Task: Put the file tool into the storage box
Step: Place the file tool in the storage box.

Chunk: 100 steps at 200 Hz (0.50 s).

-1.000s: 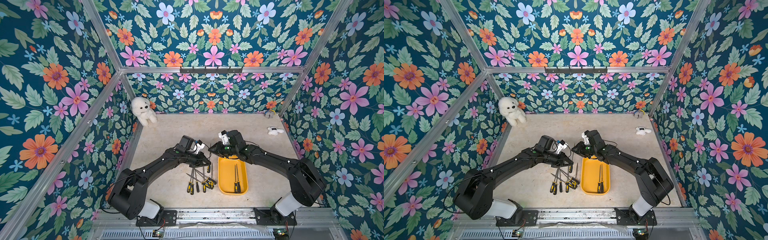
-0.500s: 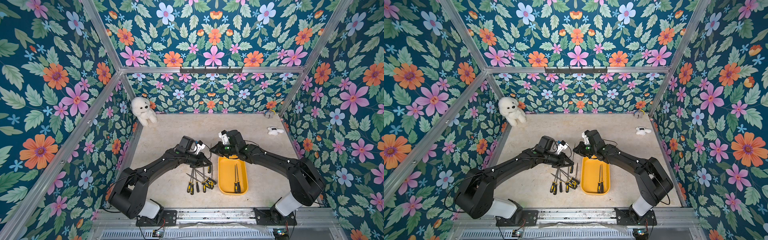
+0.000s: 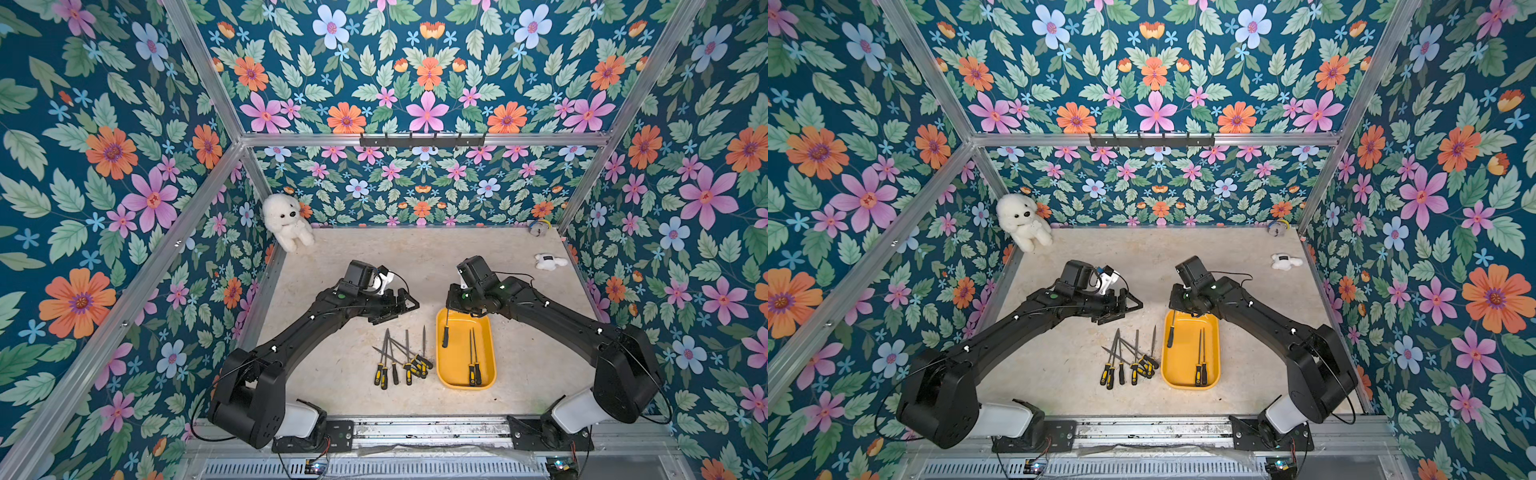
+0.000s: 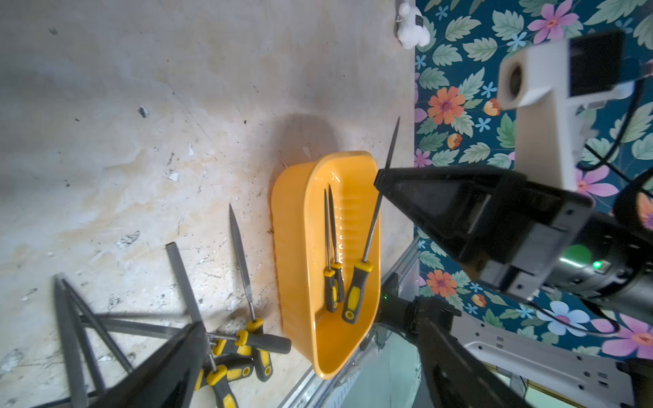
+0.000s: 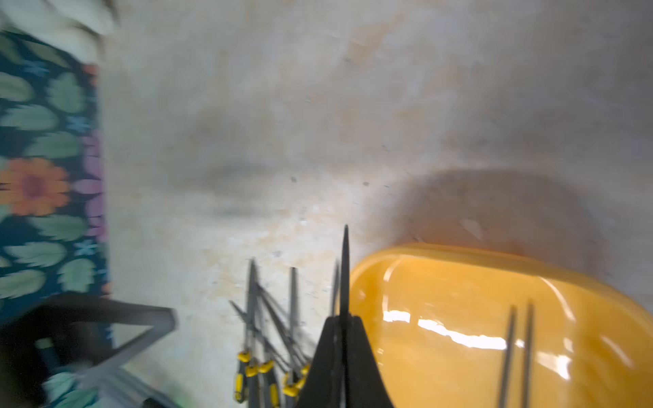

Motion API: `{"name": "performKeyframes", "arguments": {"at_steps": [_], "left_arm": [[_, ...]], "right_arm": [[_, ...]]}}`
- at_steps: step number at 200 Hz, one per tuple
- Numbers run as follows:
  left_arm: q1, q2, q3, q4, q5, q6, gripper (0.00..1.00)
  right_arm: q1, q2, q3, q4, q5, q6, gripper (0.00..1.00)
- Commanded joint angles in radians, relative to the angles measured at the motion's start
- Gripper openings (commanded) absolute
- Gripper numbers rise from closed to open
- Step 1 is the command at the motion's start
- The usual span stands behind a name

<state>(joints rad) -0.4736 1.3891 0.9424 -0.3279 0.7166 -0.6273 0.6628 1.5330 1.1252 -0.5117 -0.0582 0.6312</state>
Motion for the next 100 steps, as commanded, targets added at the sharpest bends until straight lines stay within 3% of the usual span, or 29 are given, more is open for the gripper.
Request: {"name": "performKeyframes", "arguments": {"at_steps": [1, 100], "left_arm": [[0.001, -0.005, -0.007, -0.061, -0.091, 0.026, 0.99], [0.001, -0.014, -0.078, -0.045, -0.138, 0.023, 0.99]], "right_arm": [[0.000, -0.013, -0.049, -0.128, 0.115, -0.014, 0.00], [0.047, 0.077, -0.129, -0.067, 0.139, -0.001, 0.00]]}}
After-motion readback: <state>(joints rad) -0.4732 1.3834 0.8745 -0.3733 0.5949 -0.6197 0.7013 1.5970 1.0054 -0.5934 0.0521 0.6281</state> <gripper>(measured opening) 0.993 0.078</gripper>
